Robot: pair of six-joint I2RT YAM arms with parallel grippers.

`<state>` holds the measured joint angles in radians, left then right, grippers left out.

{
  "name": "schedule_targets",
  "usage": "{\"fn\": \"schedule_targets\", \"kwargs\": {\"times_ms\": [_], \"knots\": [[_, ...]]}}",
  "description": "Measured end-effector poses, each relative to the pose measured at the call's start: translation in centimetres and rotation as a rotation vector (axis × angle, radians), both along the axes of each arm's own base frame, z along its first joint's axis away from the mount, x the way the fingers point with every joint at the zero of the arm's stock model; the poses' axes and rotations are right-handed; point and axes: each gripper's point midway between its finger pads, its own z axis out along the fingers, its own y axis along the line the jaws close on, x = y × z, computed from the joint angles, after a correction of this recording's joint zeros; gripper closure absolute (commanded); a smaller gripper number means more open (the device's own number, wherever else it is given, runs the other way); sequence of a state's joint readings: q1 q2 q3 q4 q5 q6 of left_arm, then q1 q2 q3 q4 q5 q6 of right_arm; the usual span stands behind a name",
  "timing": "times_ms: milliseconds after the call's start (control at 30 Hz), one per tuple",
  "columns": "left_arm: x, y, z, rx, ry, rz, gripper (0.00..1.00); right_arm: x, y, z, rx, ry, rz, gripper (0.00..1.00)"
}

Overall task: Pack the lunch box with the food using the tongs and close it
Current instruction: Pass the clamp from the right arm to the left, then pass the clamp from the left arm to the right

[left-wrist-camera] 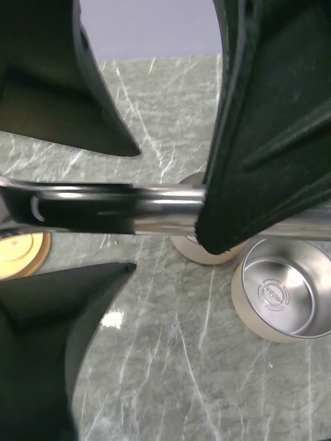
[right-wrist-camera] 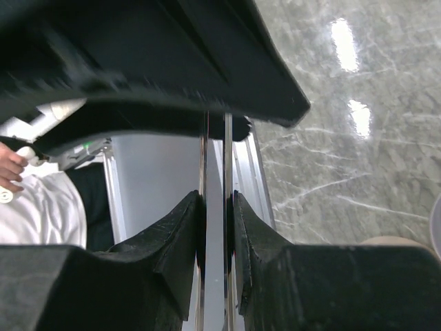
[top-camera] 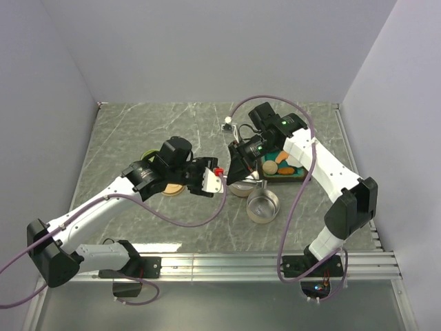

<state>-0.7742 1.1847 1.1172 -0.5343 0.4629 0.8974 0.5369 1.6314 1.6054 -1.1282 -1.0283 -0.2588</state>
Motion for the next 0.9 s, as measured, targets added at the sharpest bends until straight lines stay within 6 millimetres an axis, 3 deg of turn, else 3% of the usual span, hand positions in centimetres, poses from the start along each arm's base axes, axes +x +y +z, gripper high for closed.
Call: {"fn": "schedule_targets", "kwargs": {"times_ms": [200, 267, 467, 633, 900], "knots": [[0.4, -0.7, -0.5, 0.039, 0.004, 0.023, 0.64, -0.3, 0.4, 0.1, 0.009, 0.017, 0.009, 0.78], [0.5, -0.8, -0.8, 0.057, 0.023, 0.033, 0.67, -0.1, 0.4, 0.0, 0.006, 0.015, 0.007, 0.78], [0.3, -0.6, -1.4, 0.088, 0.040, 0.048, 0.93, 0.2, 0.6, -0.4, 0.002, 0.017, 0.006, 0.67], [0.5, -0.5, -1.5, 0.093, 0.046, 0.073, 0.96, 0.1, 0.6, -0.3, 0.003, 0.024, 0.005, 0.55], [1.0, -0.4, -1.9, 0.101, 0.052, 0.104, 0.97, 0.3, 0.8, -0.9, -0.011, 0.054, 0.002, 0.52]]}}
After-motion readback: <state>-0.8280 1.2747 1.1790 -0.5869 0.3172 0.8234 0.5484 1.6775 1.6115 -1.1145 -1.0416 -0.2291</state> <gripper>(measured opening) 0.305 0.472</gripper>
